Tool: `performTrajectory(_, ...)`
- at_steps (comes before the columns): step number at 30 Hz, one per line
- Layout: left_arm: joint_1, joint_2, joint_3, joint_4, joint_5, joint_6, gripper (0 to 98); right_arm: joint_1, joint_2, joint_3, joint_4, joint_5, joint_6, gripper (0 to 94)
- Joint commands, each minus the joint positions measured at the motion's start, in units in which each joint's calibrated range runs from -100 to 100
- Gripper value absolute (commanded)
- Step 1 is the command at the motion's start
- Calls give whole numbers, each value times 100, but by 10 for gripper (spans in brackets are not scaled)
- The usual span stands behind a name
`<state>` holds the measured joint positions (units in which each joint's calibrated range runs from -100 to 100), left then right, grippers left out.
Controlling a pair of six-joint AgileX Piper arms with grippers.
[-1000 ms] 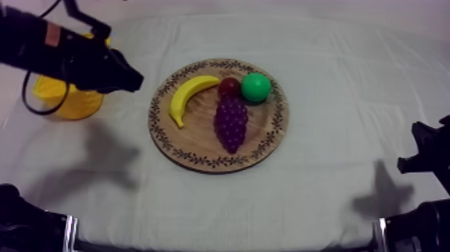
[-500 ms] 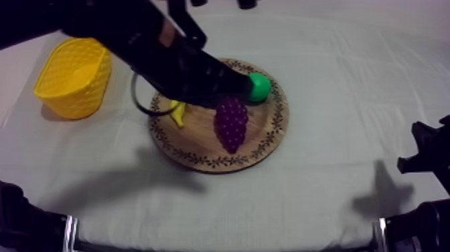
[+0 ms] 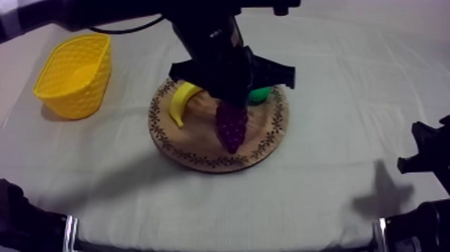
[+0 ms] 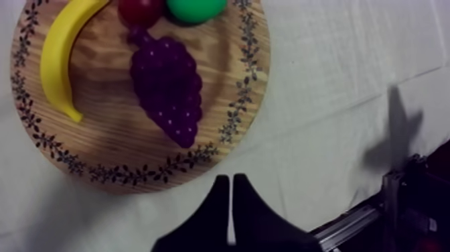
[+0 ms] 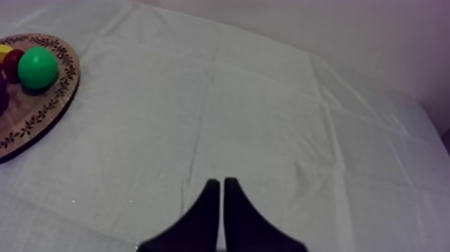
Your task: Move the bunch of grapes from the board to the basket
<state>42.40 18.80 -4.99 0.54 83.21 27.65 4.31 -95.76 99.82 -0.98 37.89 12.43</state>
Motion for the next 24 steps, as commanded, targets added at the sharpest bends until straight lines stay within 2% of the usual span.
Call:
performTrajectory(1, -11, 81, -93, -5, 26, 7, 0, -2, 0, -4, 3, 2, 0, 3)
performTrajectory(7, -76, 259, -223, -8, 42, 16, 3, -2, 0, -4, 3, 2, 0, 3)
performTrajectory(11, -137, 327, -243, 12, 44, 9, 72, -2, 0, -4, 3, 2, 0, 3)
performTrajectory(24, -127, 342, -80, 73, 40, -51, 580, -2, 0, -4, 3, 2, 0, 3)
